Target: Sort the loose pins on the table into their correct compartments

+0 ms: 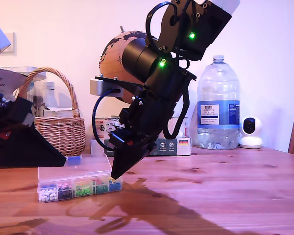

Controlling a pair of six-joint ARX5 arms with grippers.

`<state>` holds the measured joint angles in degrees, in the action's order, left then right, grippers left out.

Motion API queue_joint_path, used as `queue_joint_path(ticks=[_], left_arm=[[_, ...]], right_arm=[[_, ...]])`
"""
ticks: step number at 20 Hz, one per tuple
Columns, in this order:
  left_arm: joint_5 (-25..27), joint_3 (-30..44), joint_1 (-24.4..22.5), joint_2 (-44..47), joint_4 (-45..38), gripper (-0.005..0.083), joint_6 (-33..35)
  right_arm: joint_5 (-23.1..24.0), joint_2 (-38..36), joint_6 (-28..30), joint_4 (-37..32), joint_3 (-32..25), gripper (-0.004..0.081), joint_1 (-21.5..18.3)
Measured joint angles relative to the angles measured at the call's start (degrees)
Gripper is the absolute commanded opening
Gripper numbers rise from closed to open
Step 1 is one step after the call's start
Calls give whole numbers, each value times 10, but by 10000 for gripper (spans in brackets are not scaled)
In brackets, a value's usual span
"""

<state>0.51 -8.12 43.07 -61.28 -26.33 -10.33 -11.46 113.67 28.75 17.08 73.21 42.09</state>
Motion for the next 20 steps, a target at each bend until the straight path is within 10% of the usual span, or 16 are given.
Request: queue_joint_path(ticks=[20], left_arm=[[0,0,0,0,2,-23,0]], right_arm=[[0,0,3,14,32,-13,-1]])
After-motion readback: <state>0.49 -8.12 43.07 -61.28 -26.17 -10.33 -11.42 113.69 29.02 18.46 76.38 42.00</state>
